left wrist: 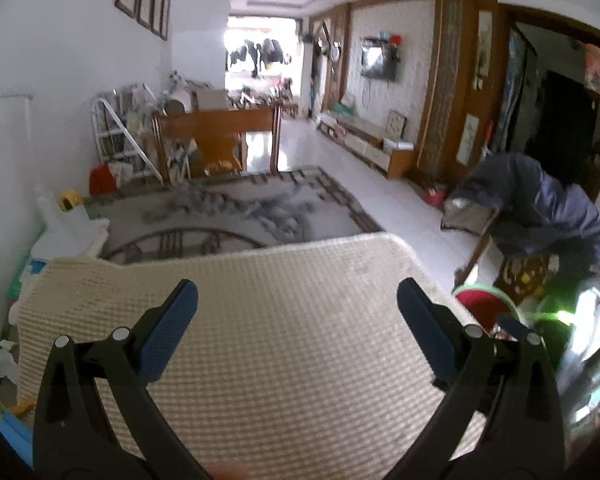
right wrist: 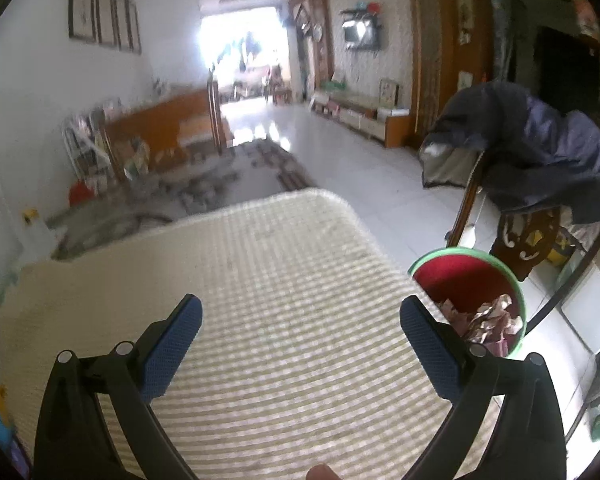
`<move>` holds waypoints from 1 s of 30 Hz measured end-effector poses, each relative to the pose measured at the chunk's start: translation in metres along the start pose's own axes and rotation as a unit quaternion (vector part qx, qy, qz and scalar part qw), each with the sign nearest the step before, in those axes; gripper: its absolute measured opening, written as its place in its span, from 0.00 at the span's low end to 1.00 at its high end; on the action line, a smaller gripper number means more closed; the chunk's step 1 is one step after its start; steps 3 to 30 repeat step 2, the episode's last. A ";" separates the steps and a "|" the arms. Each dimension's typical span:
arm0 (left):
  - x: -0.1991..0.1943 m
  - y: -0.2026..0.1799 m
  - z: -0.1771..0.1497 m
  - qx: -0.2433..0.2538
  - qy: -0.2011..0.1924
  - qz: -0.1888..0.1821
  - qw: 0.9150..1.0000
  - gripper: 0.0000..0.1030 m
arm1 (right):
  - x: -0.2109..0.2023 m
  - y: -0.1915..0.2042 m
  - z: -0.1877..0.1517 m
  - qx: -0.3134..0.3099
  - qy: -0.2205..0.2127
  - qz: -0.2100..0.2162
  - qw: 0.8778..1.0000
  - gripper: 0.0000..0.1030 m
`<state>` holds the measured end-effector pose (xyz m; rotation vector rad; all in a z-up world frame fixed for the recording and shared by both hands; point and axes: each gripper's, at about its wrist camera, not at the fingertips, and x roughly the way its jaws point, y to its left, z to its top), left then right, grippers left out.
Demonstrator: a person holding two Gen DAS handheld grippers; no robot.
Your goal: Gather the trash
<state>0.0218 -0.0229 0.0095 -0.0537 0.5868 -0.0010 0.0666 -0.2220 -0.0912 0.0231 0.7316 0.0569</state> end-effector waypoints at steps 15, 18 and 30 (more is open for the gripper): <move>0.004 0.005 -0.008 -0.006 0.009 0.001 1.000 0.95 | 0.030 0.004 -0.001 -0.030 0.013 -0.004 0.999 0.93; 0.004 0.005 -0.008 -0.006 0.009 0.001 1.000 0.95 | 0.030 0.004 -0.001 -0.030 0.013 -0.004 0.999 0.93; 0.004 0.005 -0.008 -0.006 0.009 0.001 1.000 0.95 | 0.030 0.004 -0.001 -0.030 0.013 -0.004 0.999 0.93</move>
